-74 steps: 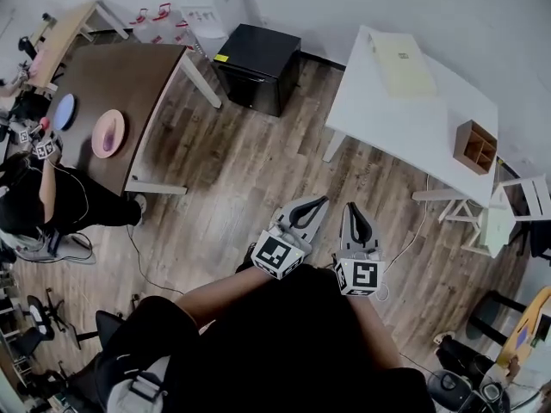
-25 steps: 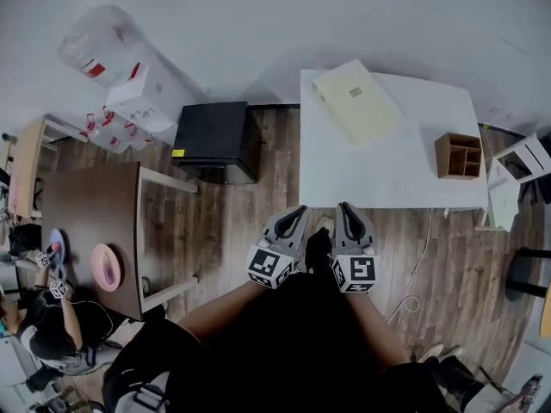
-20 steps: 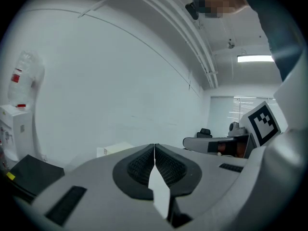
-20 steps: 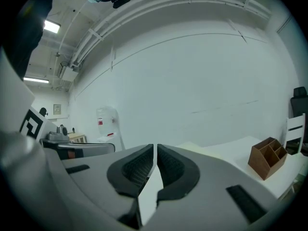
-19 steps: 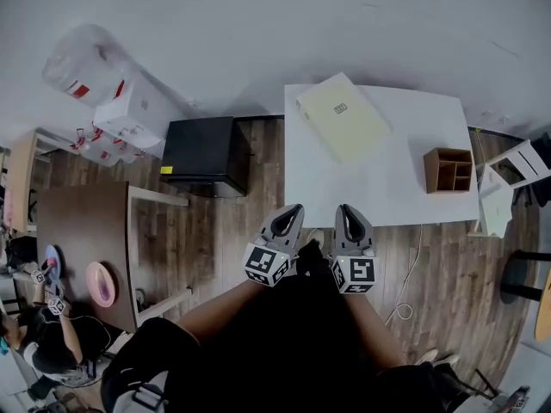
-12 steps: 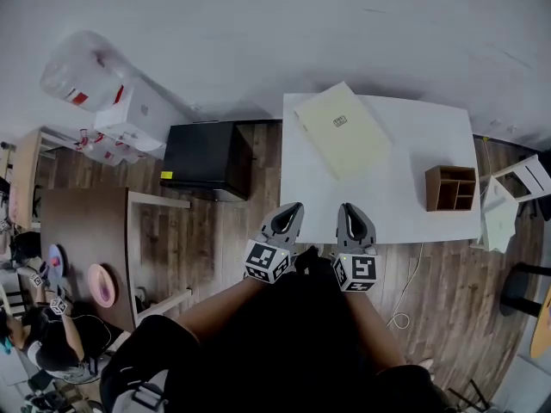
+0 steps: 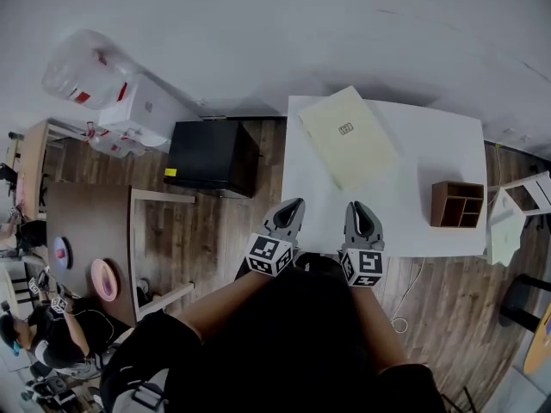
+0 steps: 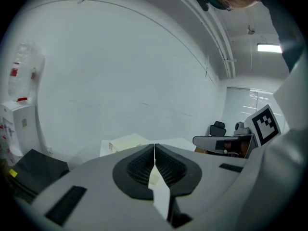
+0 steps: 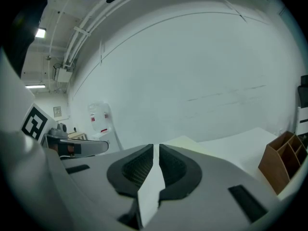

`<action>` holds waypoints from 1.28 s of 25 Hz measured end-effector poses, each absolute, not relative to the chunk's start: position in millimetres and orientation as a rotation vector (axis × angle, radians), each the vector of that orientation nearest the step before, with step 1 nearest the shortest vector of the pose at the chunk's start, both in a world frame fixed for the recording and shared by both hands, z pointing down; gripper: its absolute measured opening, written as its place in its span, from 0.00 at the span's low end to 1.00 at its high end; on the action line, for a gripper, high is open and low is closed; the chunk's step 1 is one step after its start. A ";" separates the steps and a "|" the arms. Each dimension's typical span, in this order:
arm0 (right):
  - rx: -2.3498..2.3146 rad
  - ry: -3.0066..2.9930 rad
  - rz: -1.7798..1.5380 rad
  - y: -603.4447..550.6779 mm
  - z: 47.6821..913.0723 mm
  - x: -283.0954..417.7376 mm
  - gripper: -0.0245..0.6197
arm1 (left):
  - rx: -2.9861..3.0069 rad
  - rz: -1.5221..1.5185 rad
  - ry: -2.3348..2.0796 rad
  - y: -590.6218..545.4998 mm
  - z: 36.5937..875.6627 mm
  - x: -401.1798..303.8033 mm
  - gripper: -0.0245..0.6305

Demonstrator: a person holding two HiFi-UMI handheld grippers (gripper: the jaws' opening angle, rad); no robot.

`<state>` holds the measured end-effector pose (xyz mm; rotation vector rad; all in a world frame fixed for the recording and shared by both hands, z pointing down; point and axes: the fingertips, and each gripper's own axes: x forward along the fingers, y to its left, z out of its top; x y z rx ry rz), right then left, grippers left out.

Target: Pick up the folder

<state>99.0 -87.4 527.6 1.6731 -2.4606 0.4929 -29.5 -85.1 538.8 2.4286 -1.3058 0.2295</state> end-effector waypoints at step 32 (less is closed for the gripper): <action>1.547 -2.089 0.649 -261.4 686.9 220.0 0.42 | 2.210 0.344 -0.952 -207.8 674.5 32.3 0.34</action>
